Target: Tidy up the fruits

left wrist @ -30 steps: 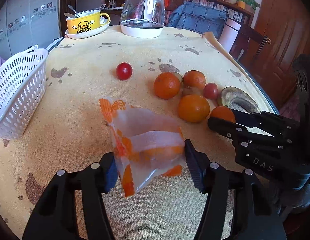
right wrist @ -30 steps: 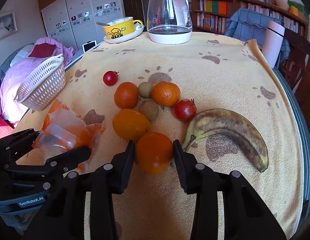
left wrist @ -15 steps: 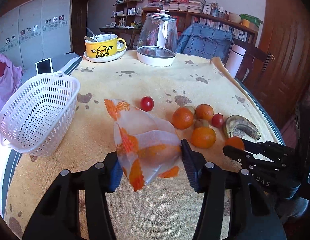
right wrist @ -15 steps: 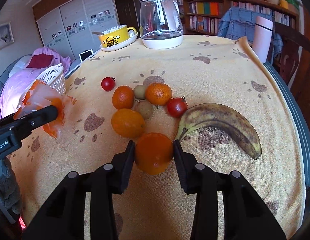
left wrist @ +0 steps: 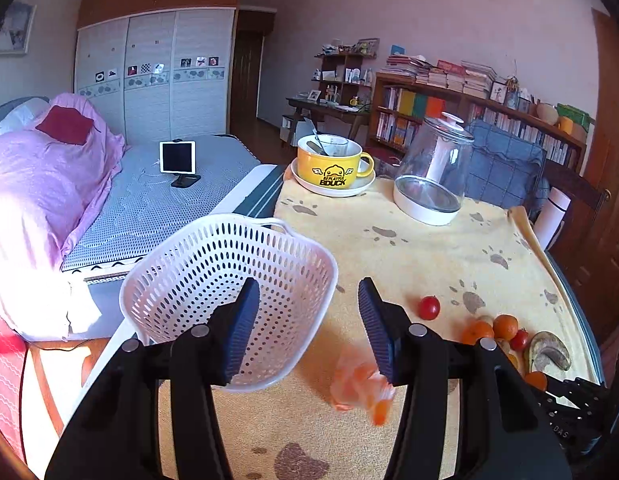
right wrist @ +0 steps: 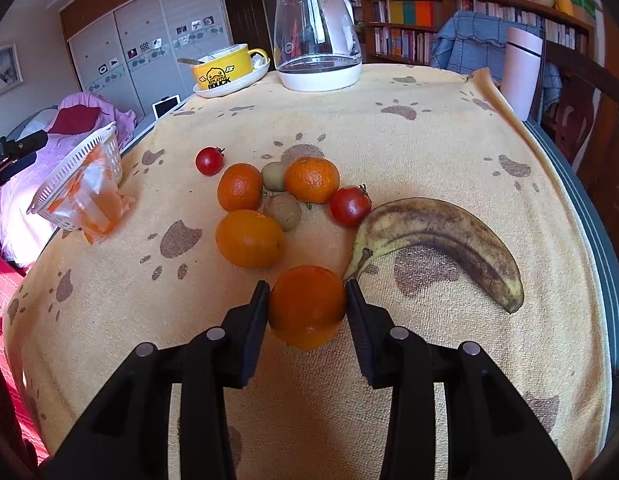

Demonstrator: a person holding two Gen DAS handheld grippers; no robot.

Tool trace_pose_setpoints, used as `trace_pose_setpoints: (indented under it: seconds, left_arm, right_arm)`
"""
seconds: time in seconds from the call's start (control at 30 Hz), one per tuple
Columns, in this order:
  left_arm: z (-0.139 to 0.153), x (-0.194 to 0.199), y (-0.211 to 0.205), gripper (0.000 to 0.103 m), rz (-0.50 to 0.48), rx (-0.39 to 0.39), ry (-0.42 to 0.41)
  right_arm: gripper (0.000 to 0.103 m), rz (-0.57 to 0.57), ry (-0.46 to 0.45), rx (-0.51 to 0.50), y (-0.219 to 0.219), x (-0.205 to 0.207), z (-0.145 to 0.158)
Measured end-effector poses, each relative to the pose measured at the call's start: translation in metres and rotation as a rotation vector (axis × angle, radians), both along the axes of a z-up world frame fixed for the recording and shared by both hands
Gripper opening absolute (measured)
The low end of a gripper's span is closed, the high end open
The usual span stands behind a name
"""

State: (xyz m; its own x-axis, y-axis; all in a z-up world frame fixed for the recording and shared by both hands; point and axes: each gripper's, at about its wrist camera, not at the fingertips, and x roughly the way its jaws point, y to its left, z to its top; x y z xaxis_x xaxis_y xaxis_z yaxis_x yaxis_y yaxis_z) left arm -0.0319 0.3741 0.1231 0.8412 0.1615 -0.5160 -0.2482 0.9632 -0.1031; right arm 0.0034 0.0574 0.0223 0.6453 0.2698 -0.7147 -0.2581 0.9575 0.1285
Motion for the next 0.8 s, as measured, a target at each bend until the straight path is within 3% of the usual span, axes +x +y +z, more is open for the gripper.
trace_pose_setpoints:
  seconds: [0.17,0.3,0.37,0.47,0.67,0.8]
  left_arm:
    - [-0.002,-0.005,0.013,0.054,-0.003,-0.041,0.020]
    - [-0.008,-0.004,-0.011,0.080,-0.086,-0.061,0.040]
    - [-0.013,-0.003,-0.029,0.081,-0.138,-0.059,0.056]
    - [-0.023,-0.001,-0.058,0.094,-0.218,-0.042,0.084]
    - [-0.058,0.013,-0.105,0.096,-0.328,-0.005,0.192]
    - [-0.081,0.031,-0.115,0.096,-0.343,0.010,0.263]
  right_arm:
    - [0.039,-0.006,0.003,0.003,0.000,0.001,-0.001]
    - [0.039,-0.006,0.003,0.008,0.000,0.000,-0.001]
    - [0.039,-0.007,0.003,0.015,-0.001,0.000,-0.001]
    - [0.039,-0.006,0.005,0.027,-0.003,0.000,-0.001]
    - [0.039,-0.004,0.007,0.046,-0.006,0.000,-0.001]
    - [0.039,-0.004,0.008,0.052,-0.006,-0.001,-0.001]
